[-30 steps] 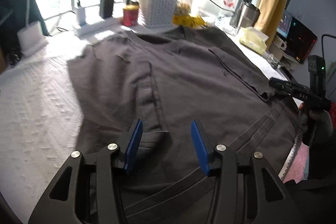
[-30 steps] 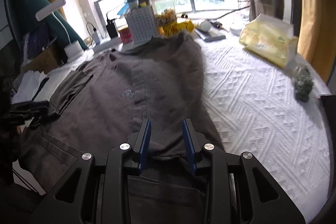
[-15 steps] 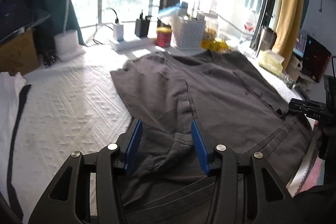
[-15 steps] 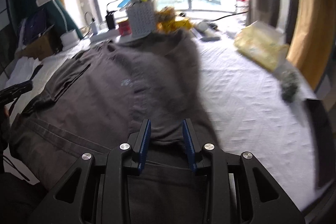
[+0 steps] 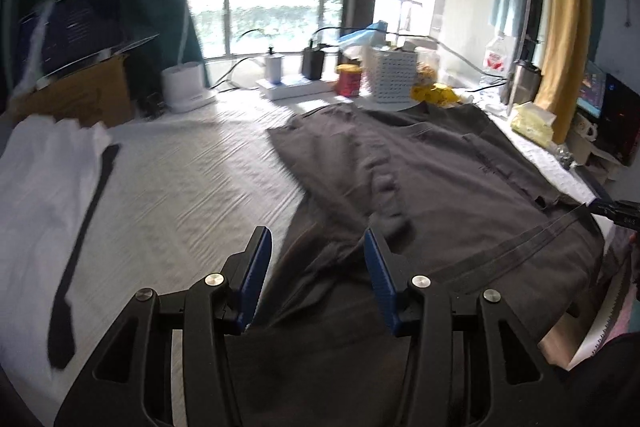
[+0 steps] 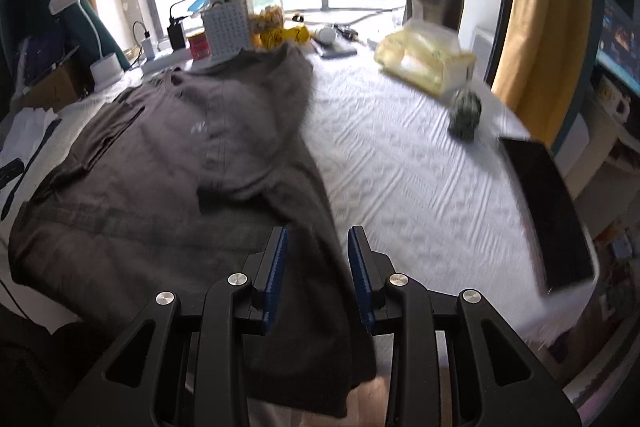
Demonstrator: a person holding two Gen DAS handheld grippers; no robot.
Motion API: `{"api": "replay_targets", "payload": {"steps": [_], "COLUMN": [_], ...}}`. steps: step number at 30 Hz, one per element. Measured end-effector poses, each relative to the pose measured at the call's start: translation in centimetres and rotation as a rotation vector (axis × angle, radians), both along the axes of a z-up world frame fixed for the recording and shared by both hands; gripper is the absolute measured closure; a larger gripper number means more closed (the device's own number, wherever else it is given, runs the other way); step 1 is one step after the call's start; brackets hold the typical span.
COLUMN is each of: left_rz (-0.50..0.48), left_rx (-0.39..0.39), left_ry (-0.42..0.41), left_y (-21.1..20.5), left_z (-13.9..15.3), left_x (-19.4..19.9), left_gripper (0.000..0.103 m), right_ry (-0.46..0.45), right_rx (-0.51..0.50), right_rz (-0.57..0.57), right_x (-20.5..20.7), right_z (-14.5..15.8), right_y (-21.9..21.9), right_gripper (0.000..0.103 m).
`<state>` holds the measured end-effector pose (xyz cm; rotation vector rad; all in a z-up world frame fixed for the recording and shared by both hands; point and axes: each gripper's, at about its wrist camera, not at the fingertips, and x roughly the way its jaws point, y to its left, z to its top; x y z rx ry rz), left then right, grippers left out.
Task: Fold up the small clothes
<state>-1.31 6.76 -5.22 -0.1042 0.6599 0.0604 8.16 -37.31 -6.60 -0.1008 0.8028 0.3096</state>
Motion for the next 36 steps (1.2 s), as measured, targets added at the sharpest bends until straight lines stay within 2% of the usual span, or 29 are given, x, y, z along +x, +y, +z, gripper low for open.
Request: {"api": "replay_targets", "payload": {"steps": [10,13,17,24,27,28,29,30,31,33,34,36], "left_rz": [0.119,0.159,0.154,0.184,0.154,0.143,0.137,0.120,0.096,0.071,0.063,0.058], "left_rx": [0.017,0.047,0.013,0.040,0.023,0.021,0.032,0.031,0.030,0.065,0.083,0.099], "left_ry": [0.076,0.087,0.122,0.174,0.181,0.189,0.177,0.174,0.172,0.171,0.164,0.147], "left_y": [2.4,3.0,3.3,3.1,2.7,2.5,2.2,2.0,1.7,0.8,0.5,0.2], "left_z": [-1.8,-2.0,-3.0,-4.8,-5.4,-5.6,-5.6,-5.5,-5.5,-5.2,-5.0,-4.3], "left_x": [-3.7,-4.5,-4.8,-4.2,-4.1,-4.0,-4.1,-4.1,-4.1,-4.1,-4.2,-4.4], "left_gripper": [0.055,0.055,0.055,0.055,0.055,0.056,0.056,0.067,0.085,0.088,0.096,0.099], "right_ry": [0.002,-0.011,0.011,0.009,0.004,-0.003,-0.021,-0.030,-0.041,-0.058,-0.076,-0.105], "right_rx": [0.015,0.008,-0.002,-0.001,-0.001,-0.005,-0.015,-0.030,-0.047,-0.040,-0.037,-0.035], "right_rz": [0.045,0.057,0.029,0.041,0.043,0.043,0.051,0.062,0.063,0.071,0.073,0.078], "right_x": [-1.1,-1.3,-0.6,-0.1,-0.2,-0.3,-0.6,-0.7,-0.9,-1.2,-1.4,-1.7], "right_z": [-0.6,-0.5,-1.5,-2.3,-2.4,-2.4,-2.4,-2.5,-2.5,-2.1,-1.7,-0.9], "right_y": [0.8,0.9,0.6,1.0,1.0,1.1,1.3,1.6,1.7,1.7,1.6,1.5], "right_gripper": [0.069,0.069,0.069,0.069,0.070,0.073,0.090,0.093,0.093,0.095,0.096,0.096]}}
